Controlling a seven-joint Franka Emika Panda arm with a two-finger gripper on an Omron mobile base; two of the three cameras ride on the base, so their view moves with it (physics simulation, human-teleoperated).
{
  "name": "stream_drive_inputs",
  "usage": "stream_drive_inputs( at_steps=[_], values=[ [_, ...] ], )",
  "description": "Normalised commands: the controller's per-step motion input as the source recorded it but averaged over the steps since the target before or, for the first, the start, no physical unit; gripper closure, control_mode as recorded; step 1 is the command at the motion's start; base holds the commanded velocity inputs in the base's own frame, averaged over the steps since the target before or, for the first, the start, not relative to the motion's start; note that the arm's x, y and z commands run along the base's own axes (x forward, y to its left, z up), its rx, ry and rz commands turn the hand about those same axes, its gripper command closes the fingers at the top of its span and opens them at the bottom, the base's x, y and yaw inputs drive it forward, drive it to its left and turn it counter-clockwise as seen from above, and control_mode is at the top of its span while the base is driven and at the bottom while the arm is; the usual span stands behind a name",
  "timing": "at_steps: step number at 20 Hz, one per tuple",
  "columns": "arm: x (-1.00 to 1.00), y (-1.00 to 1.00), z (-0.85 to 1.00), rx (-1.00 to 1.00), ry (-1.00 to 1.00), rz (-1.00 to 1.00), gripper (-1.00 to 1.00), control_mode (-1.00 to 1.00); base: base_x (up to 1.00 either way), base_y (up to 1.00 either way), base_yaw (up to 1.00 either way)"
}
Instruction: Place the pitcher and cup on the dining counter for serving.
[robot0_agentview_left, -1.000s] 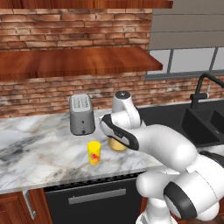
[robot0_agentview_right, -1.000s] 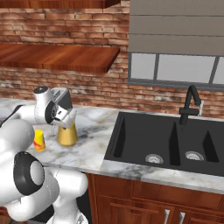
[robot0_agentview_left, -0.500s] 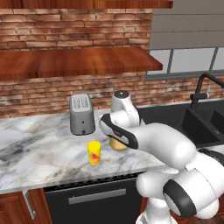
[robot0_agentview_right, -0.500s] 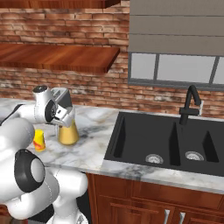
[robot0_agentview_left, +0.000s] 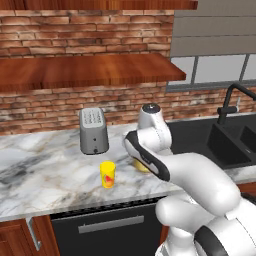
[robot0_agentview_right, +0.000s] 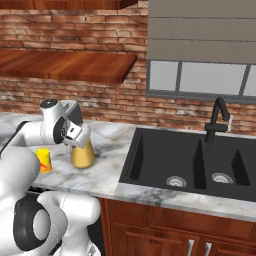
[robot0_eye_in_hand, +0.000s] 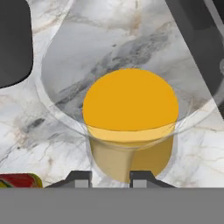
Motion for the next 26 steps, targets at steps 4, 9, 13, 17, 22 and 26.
stream_drive_inputs(
  at_steps=[4,9,13,17,22,26],
  values=[
    [-0.39,0.00,0.68,0.00,-0.07,0.00,1.00,-1.00,0.00,0.00,0.00],
    [-0.53,-0.06,0.97,-0.01,-0.08,0.00,1.00,-1.00,0.00,0.00,0.00],
    [-0.67,-0.29,0.97,0.00,-0.02,0.06,1.00,-1.00,0.00,0.00,0.00],
    [-0.80,-0.49,0.77,0.08,0.01,0.08,1.00,-1.00,0.00,0.00,0.00],
    [-0.59,-0.37,0.25,0.03,0.00,0.02,1.00,-1.00,0.00,0.00,0.00],
    [0.00,0.00,0.00,0.00,0.00,0.00,1.00,-1.00,0.00,0.00,0.00]
  ],
)
